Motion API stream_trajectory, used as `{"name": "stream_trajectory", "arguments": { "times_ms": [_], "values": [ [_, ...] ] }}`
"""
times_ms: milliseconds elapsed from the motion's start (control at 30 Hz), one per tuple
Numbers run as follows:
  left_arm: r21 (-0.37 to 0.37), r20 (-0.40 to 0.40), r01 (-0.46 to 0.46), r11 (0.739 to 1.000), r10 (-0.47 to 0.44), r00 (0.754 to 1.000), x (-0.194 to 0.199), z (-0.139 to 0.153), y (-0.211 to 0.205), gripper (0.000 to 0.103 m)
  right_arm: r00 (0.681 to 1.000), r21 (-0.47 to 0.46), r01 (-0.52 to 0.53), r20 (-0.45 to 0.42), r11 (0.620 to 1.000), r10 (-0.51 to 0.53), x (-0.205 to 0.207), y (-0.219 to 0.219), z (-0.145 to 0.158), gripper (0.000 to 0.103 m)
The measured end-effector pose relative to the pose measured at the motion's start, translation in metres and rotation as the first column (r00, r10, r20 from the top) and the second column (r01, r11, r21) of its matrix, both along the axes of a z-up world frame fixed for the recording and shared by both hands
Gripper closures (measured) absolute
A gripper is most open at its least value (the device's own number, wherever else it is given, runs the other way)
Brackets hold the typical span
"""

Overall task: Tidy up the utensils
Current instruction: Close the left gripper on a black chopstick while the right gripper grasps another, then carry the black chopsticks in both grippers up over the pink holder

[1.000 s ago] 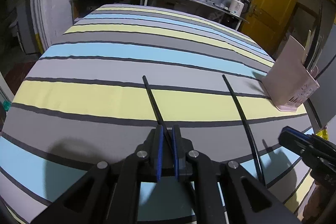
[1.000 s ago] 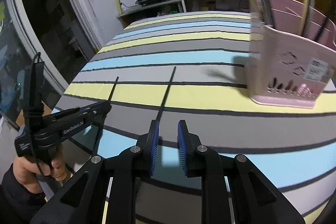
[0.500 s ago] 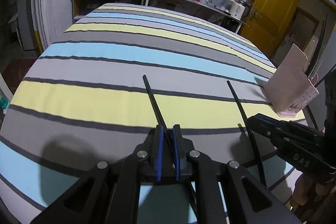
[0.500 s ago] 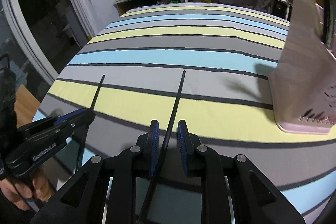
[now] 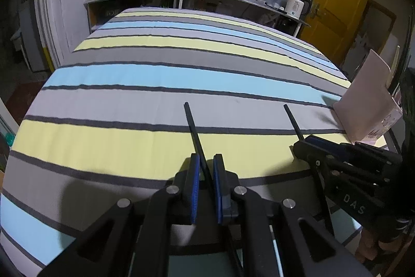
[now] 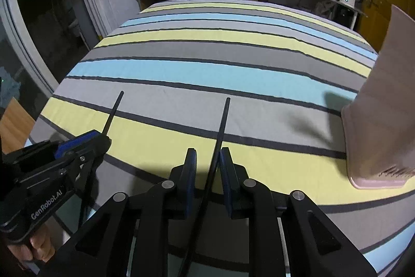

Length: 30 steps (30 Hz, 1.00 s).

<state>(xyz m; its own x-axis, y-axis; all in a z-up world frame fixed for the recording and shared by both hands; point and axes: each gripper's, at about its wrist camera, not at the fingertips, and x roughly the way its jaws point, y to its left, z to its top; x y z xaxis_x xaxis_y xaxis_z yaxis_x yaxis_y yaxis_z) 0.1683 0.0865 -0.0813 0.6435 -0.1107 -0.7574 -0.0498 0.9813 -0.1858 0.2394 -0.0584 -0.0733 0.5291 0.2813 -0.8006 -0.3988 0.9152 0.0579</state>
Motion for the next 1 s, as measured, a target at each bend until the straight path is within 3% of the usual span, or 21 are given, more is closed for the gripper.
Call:
{"name": "stream_trajectory", "arguments": {
  "times_ms": [167,267,1000],
  "values": [
    [0.023,-0.008,-0.005,1.0,0.005,1.0,0.004,0.001,-0.002,0.095,0.999,0.05,0.013,-0.038,0.999,-0.011,0.007,-0.01,0.001,0.096],
    [-0.009,-0.009,0.005,1.0,-0.005,1.0,0.002,0.006,0.0,0.096,0.999,0.081,0.019,-0.042,0.997,-0.015,0.002,-0.017,0.005,0.096],
    [-0.067,0.175,0.127,0.99,-0.114,0.978,-0.055,0.101,-0.032,0.097,0.986,0.263,0.05,0.141,0.964,-0.09,-0.079,-0.088,0.103,0.097]
  ]
}}
